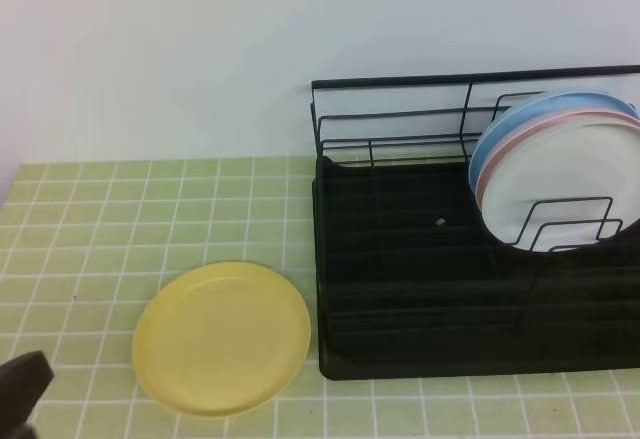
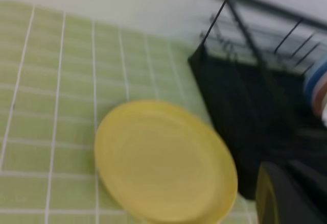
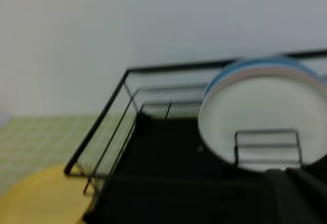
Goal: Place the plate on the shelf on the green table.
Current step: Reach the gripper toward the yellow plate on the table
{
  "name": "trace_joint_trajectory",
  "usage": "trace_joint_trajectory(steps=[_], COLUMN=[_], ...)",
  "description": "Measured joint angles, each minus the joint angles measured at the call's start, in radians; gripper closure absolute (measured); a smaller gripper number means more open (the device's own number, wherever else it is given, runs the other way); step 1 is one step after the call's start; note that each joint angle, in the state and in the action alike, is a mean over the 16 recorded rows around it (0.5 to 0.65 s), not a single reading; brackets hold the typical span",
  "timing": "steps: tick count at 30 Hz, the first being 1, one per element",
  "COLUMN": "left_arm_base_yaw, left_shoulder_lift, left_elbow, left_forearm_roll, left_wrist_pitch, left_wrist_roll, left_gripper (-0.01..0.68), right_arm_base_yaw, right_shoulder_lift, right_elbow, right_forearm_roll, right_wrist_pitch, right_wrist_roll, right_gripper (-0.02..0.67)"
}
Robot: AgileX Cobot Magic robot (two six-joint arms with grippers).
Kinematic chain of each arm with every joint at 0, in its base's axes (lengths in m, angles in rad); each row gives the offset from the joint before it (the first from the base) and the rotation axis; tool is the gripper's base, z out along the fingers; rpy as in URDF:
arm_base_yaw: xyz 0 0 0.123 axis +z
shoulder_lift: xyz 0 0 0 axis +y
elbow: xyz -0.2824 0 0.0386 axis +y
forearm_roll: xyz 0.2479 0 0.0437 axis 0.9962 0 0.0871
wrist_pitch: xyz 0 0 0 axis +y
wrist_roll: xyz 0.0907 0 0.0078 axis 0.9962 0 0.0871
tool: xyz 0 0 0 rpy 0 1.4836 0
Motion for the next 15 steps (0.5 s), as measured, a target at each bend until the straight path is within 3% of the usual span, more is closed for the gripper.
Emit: trace_joint_trajectory(steps=[8, 15], left_arm_base_yaw=[0.000, 0.000], left_shoulder_lift=[0.315, 0.586], left_elbow=[-0.100, -0.202], left_forearm_roll=[0.085, 0.119], left_wrist_pitch=[0.023, 0.032], left_wrist_roll=[0.008, 0.048], left_gripper=[0.676, 0.676], right_arm_base_yaw=[0.000, 0.000], right_shoulder_lift=[0.248, 0.376], right_elbow=[-0.060, -0.077], right_forearm_roll=[0.177, 0.286], right_wrist_pitch=[0.235, 0.332], right_wrist_roll=[-0.254, -0.397], right_gripper=[0.651, 0.651])
